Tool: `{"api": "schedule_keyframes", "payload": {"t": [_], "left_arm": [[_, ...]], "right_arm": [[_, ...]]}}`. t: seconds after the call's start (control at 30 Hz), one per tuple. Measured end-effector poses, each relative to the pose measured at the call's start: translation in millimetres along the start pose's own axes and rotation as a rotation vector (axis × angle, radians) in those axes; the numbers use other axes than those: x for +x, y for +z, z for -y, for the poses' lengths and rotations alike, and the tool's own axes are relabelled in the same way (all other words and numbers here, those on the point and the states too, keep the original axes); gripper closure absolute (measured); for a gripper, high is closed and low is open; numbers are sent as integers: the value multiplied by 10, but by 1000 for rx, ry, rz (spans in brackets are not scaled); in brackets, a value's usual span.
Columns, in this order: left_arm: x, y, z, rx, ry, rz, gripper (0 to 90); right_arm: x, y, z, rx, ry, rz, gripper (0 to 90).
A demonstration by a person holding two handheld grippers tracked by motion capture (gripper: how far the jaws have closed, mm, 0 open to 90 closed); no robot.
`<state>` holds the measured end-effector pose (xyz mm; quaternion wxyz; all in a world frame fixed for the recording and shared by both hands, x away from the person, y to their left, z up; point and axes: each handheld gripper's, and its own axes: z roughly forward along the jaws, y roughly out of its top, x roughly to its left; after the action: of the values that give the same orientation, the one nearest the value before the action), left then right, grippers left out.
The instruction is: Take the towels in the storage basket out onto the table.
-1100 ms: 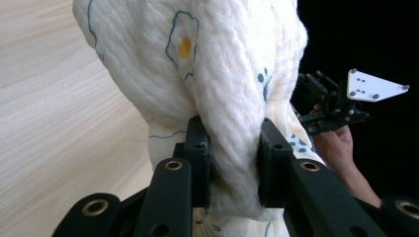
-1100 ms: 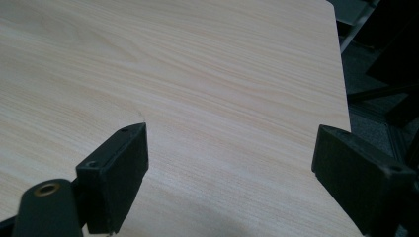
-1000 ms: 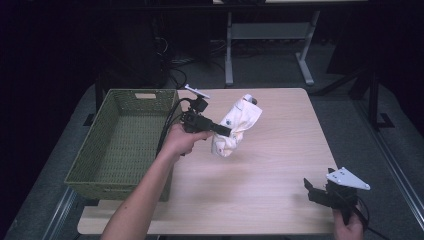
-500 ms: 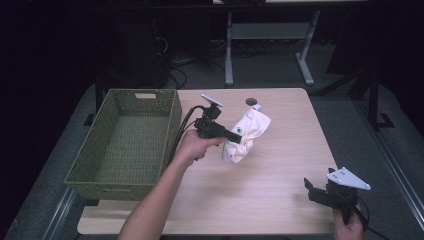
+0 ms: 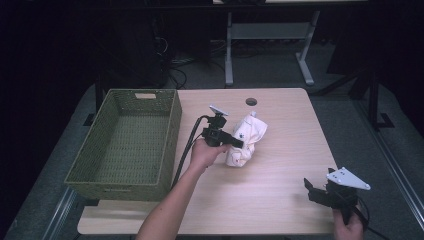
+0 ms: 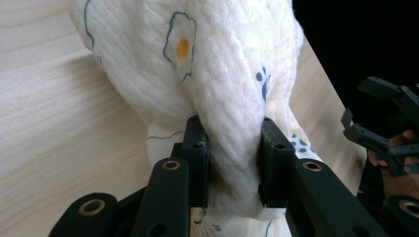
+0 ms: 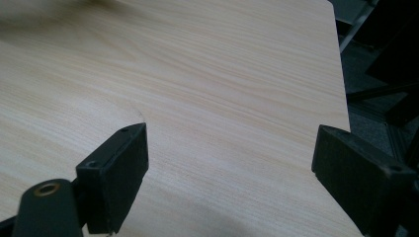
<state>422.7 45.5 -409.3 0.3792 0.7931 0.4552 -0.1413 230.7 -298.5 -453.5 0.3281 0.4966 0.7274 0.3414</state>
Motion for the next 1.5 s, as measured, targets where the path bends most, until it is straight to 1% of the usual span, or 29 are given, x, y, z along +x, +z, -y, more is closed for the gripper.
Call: {"api": "schedule_keyframes", "payload": {"t": [0.03, 0.07, 0.1, 0.13, 0.17, 0.23, 0.33, 0.37, 0.47, 0.5, 0.57, 0.6, 0.7, 0.77, 0.8, 0.93, 0.97, 1.07, 1.1, 1.13, 1.17, 1.2, 1.27, 1.33, 1.4, 1.43, 1.47, 1.5], "left_arm": [[7, 22, 4, 10, 9, -21, 695], [7, 22, 4, 10, 9, -21, 693], [-1, 52, 12, 9, 4, -35, 688], [6, 75, 18, 20, 11, -44, 683], [18, 116, 39, 11, 7, -56, 681], [31, 159, 58, 16, 6, -67, 682], [49, 186, 76, 19, 3, -71, 678], [55, 198, 83, 15, -4, -66, 678], [46, 218, 103, 13, -8, -64, 654], [42, 223, 113, 18, 1, -65, 650], [41, 224, 115, 16, 1, -65, 649], [34, 232, 115, 12, -12, -62, 639], [28, 224, 114, 8, -11, -62, 621], [-4, 235, 118, -6, -22, -58, 603], [1, 228, 118, 2, -11, -62, 596], [-5, 224, 118, -3, -13, -62, 572], [-8, 211, 118, 0, -2, -67, 562], [-26, 193, 119, -8, 8, -72, 541], [-30, 176, 119, -7, 19, -72, 541], [-48, 149, 118, -24, 18, -74, 537], [-48, 149, 118, -24, 18, -74, 527], [-60, 114, 117, -33, 21, -68, 522], [-65, 96, 117, -33, 29, -67, 518], [-90, 51, 130, -49, 44, -67, 506], [-99, 40, 137, -52, 46, -65, 501], [-103, 23, 144, -49, 59, -64, 496], [-112, -8, 163, -54, 68, -77, 493], [-112, -8, 163, -54, 68, -77, 485]], "right_arm": [[-1, -3, 1, -1, 0, 0, 139], [-1, -3, 1, -1, 0, 0, 139], [-3, -5, 0, -1, 3, -1, 139], [-5, -6, 0, -1, 3, 0, 139], [-5, -7, 0, -3, 5, 0, 139], [-8, -6, -1, -4, 7, -3, 139], [-3, -8, -2, -3, 3, -3, 139], [-3, -8, -2, -3, 3, -3, 139], [5, 5, -1, -1, 8, -5, 139], [7, 8, -2, 3, 6, -5, 139], [10, 10, -4, 3, 3, -6, 139], [16, 7, -6, -2, 1, -8, 139], [17, 4, -6, -3, -1, -9, 139], [13, 4, -5, -1, 5, -8, 139], [11, 5, -5, -1, 5, -8, 139], [11, 7, -5, -1, 5, -7, 139], [11, 10, -5, 0, 3, -7, 139], [12, 12, -5, 2, 4, -6, 139], [12, 12, -5, 2, 4, -6, 139], [15, 14, -5, 3, 4, -6, 139], [16, 14, -5, 3, 4, -4, 139], [17, 14, -4, 3, 5, -4, 139], [18, 15, -5, 3, 5, -5, 139], [22, 16, -6, 6, 1, -4, 139], [23, 18, -6, 6, 0, -4, 139], [22, 24, -6, 7, -1, -5, 139], [22, 26, -6, 7, -2, -4, 139], [22, 26, -6, 7, -2, -4, 139]]}}
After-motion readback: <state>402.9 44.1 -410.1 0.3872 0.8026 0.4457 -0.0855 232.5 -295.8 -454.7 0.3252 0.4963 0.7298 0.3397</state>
